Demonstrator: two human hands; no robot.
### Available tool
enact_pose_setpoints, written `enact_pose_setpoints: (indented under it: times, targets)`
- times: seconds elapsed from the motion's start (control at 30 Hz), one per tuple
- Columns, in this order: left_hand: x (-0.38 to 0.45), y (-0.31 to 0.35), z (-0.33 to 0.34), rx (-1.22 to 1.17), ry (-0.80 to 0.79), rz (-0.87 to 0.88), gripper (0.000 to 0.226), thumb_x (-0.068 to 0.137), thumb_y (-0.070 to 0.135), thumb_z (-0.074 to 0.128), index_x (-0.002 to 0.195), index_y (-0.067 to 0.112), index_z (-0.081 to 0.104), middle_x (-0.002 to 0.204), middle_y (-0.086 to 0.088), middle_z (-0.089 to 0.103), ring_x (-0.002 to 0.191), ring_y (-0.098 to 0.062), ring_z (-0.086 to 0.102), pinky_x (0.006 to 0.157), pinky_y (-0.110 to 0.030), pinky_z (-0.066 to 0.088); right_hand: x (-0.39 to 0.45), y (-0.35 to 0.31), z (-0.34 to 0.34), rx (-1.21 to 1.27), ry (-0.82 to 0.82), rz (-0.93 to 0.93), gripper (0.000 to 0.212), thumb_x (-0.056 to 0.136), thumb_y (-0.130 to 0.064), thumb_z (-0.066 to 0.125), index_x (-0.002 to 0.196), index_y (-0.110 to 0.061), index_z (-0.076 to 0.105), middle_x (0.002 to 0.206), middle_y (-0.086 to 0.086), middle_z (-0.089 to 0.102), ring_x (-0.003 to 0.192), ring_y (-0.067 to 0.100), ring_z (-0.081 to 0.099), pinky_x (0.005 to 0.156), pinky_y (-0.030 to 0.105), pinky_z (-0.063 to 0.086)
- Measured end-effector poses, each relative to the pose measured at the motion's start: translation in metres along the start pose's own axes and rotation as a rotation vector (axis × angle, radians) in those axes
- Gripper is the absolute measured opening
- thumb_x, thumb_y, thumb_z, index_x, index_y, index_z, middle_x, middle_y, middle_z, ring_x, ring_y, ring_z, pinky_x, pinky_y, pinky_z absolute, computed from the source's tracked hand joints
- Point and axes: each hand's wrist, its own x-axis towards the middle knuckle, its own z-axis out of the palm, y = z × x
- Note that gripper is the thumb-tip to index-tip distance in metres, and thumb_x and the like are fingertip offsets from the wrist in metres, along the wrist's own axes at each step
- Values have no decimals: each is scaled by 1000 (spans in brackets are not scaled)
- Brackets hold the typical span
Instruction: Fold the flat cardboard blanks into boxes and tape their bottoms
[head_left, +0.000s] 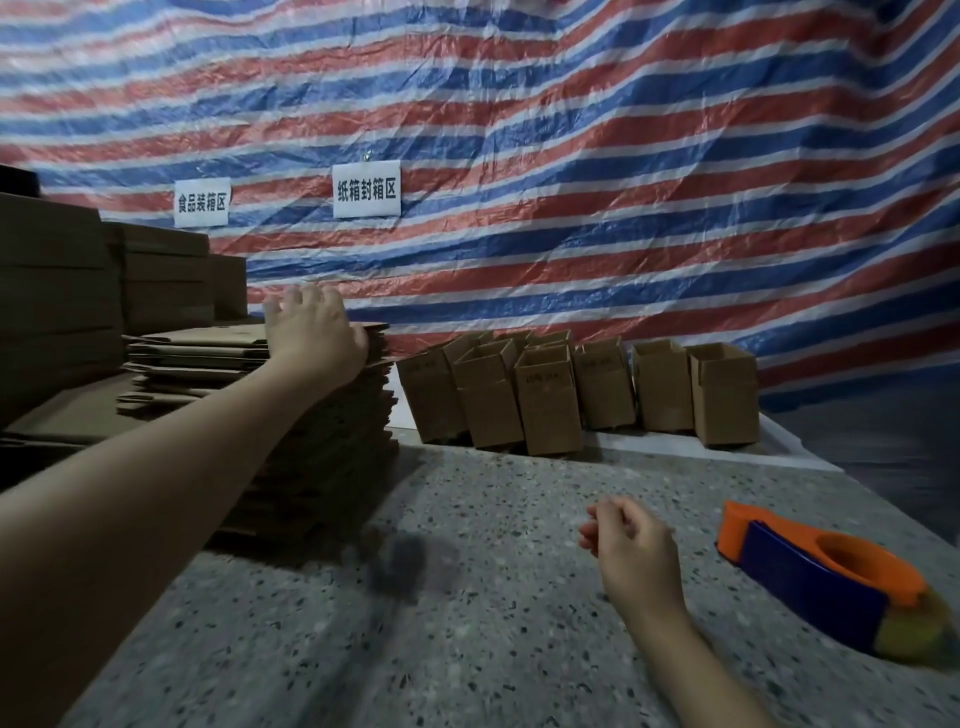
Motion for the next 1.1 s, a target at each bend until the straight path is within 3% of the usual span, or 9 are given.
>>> enact_pose_setpoints:
  times: [0.2, 0.33, 0.57, 0.7, 0.8, 0.97, 1.1]
  targets:
    - [12, -26, 13, 147, -182, -94, 63, 98, 54, 35, 140, 8, 42, 142, -23, 46, 131, -39, 43, 107, -49, 34, 2, -1, 2, 9, 24, -1, 33, 103, -24, 54, 74, -16, 67, 73, -1, 71, 76, 17, 70, 75, 41, 58]
    - [14, -32, 17, 128, -265, -71, 52, 100, 50, 34, 130, 12, 53, 128, -12, 60, 115, -31, 57, 83, -38, 40, 1, -2, 3, 18, 11, 4, 32, 103, -24, 54, 74, -15, 67, 73, 0, 70, 77, 19, 69, 77, 44, 58]
    - [4, -27, 21, 205, -129, -7, 35, 99, 41, 43, 109, 15, 64, 103, -6, 64, 89, -25, 57, 75, -34, 40, 1, -1, 3, 7, -6, 19, 32, 102, -24, 55, 74, -14, 67, 70, 0, 69, 74, 19, 69, 75, 46, 57]
    - [4, -25, 20, 184, -105, -1, 31, 101, 38, 42, 109, 17, 63, 107, -6, 65, 100, -26, 60, 86, -38, 38, 0, -3, 1, -3, -18, 30, 32, 103, -25, 55, 75, -14, 67, 71, 0, 69, 74, 17, 69, 74, 45, 57]
    - [6, -29, 21, 127, -29, 35, 38, 102, 44, 40, 103, 17, 66, 98, -5, 66, 94, -27, 62, 82, -37, 38, -1, -5, 1, -10, -19, 38, 33, 103, -24, 54, 75, -12, 67, 74, 3, 69, 76, 22, 68, 75, 48, 57]
    - [6, -36, 12, -72, 242, 173, 39, 98, 46, 51, 88, 12, 67, 78, -7, 64, 71, -29, 61, 64, -34, 41, -2, -7, 1, -22, -24, 48, 33, 103, -26, 53, 76, -13, 67, 75, 4, 69, 75, 21, 68, 75, 47, 57]
    - [5, -24, -9, -386, 395, 321, 29, 95, 33, 64, 89, 5, 70, 79, -14, 68, 69, -33, 62, 61, -35, 40, -1, -6, 2, -24, -19, 48, 33, 103, -27, 54, 76, -13, 68, 73, 2, 69, 75, 18, 68, 72, 42, 56]
